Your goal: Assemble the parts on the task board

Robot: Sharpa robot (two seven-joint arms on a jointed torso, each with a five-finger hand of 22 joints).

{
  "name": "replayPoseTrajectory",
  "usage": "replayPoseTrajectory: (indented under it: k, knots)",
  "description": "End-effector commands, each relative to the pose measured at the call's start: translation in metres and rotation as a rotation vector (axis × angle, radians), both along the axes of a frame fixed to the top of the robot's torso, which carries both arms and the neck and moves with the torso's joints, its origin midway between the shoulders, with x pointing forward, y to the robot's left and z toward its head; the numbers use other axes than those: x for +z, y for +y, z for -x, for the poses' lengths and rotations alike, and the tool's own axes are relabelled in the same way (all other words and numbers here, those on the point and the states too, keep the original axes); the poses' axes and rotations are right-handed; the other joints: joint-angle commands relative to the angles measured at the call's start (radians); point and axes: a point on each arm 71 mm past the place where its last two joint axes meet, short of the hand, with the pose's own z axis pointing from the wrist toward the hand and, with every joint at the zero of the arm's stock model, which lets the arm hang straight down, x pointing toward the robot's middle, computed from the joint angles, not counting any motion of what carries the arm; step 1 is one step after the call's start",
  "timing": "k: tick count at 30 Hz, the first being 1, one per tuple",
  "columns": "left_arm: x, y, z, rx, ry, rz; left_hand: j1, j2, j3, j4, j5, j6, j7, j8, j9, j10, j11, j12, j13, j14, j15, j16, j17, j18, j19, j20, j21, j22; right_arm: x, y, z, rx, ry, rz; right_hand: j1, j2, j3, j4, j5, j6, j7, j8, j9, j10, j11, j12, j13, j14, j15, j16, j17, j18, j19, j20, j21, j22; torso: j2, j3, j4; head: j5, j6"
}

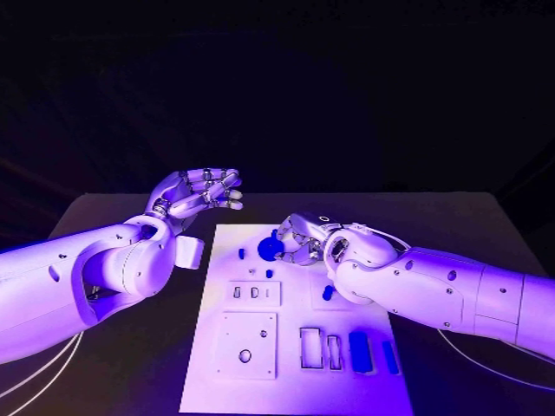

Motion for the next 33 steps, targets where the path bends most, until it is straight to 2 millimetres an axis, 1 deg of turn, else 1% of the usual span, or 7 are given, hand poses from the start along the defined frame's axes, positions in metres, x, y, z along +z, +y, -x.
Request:
replayPoseTrajectory:
  k: [1, 7, 14, 18, 22, 25, 33]
  knots:
    - [0.001, 0.000, 0.000, -0.006, -0.007, 0.007, 0.008, -0.002, 0.006, -0.002, -0.003, -0.006, 0.016, -0.005, 0.001, -0.010, -0.001, -0.004, -0.001, -0.009, 0.001, 0.005, 0.001, 0.010, -0.007, 0.001, 0.004, 0.002, 0.011, -0.010, 0.004, -0.006, -0.048, -0.081, 0.002, 0.009, -0.004, 0.003, 0.005, 0.011, -0.003, 0.004, -0.001, 0.060, -0.005, 0.004, 0.207, 0.106, -0.003, 0.006, 0.263, -0.014, 0.011, 0.000, 0.003, 0.138, -0.004, 0.0002, -0.0040, 0.003, 0.002]
    - [0.001, 0.004, -0.001, 0.003, -0.006, 0.005, 0.008, -0.002, 0.006, -0.002, -0.003, -0.006, 0.016, -0.005, 0.001, -0.010, -0.001, -0.004, -0.001, -0.009, 0.001, 0.005, 0.001, 0.010, -0.007, 0.001, 0.004, 0.002, 0.032, -0.043, 0.006, -0.031, -0.072, -0.140, 0.004, 0.002, -0.021, 0.012, 0.001, 0.000, -0.001, -0.005, -0.005, 0.055, -0.004, -0.001, 0.201, 0.106, -0.004, 0.006, 0.263, -0.013, 0.010, -0.001, 0.000, 0.136, -0.012, 0.0027, -0.0116, 0.006, 0.003]
    - [-0.001, 0.006, -0.002, 0.008, 0.000, 0.006, 0.009, -0.003, 0.006, -0.002, -0.003, -0.007, 0.017, -0.006, 0.001, -0.011, 0.000, -0.004, -0.001, -0.011, 0.001, 0.005, 0.002, 0.010, -0.009, 0.002, 0.006, 0.003, 0.048, -0.106, 0.011, -0.078, 0.027, -0.196, 0.051, 0.008, -0.032, 0.005, 0.009, -0.010, 0.004, -0.018, -0.010, 0.051, 0.001, -0.006, 0.196, 0.106, 0.000, 0.006, 0.263, -0.011, 0.004, 0.002, -0.010, 0.130, -0.025, 0.0069, -0.0210, -0.003, 0.002]
    - [-0.002, 0.005, -0.002, -0.003, 0.004, 0.011, 0.009, -0.003, 0.006, -0.002, -0.003, -0.007, 0.017, -0.006, 0.001, -0.011, 0.000, -0.004, -0.001, -0.011, 0.001, 0.005, 0.002, 0.010, -0.009, 0.002, 0.006, 0.003, 0.049, -0.135, 0.015, -0.089, 0.076, -0.207, 0.098, 0.003, -0.024, -0.017, 0.011, 0.004, 0.002, -0.014, -0.010, 0.052, -0.002, -0.005, 0.197, 0.106, -0.002, 0.006, 0.263, -0.010, 0.002, 0.001, -0.014, 0.128, -0.030, 0.0092, -0.0273, 0.001, 0.002]
    - [-0.004, 0.004, -0.001, -0.014, 0.007, 0.015, 0.009, -0.003, 0.007, -0.002, -0.003, -0.008, 0.017, -0.006, 0.001, -0.012, 0.000, -0.004, -0.001, -0.011, 0.001, 0.005, 0.003, 0.010, -0.010, 0.002, 0.008, 0.003, 0.046, -0.158, 0.016, -0.107, 0.112, -0.202, 0.152, -0.022, -0.022, -0.054, -0.006, 0.007, 0.002, -0.018, -0.013, 0.050, -0.002, -0.007, 0.196, 0.106, -0.002, 0.006, 0.263, -0.011, 0.004, 0.000, -0.013, 0.131, -0.033, 0.0114, -0.0307, -0.002, -0.001]
    - [-0.004, 0.003, -0.001, -0.019, 0.010, 0.016, 0.009, -0.003, 0.007, -0.002, -0.003, -0.008, 0.017, -0.006, 0.001, -0.012, 0.000, -0.004, -0.001, -0.011, 0.001, 0.005, 0.003, 0.010, -0.010, 0.002, 0.008, 0.003, 0.042, -0.169, 0.015, -0.123, 0.125, -0.191, 0.165, -0.028, -0.025, -0.064, -0.016, 0.003, 0.003, -0.021, -0.015, 0.047, -0.001, -0.010, 0.192, 0.106, -0.002, 0.006, 0.263, -0.010, 0.003, 0.000, -0.016, 0.130, -0.036, 0.0132, -0.0312, -0.001, -0.005]
    - [-0.006, 0.003, -0.001, -0.022, 0.013, 0.017, 0.010, -0.003, 0.007, -0.003, -0.003, -0.007, 0.016, -0.005, 0.002, -0.010, 0.000, -0.003, -0.001, -0.011, 0.001, 0.005, 0.004, 0.010, -0.011, 0.002, 0.009, 0.004, 0.024, -0.186, 0.012, -0.157, 0.155, -0.166, 0.171, -0.031, -0.027, -0.069, -0.016, 0.000, 0.004, -0.023, -0.016, 0.047, -0.001, -0.011, 0.191, 0.106, -0.001, 0.006, 0.263, -0.011, 0.003, 0.000, -0.015, 0.131, -0.035, 0.0171, -0.0260, -0.002, -0.007]
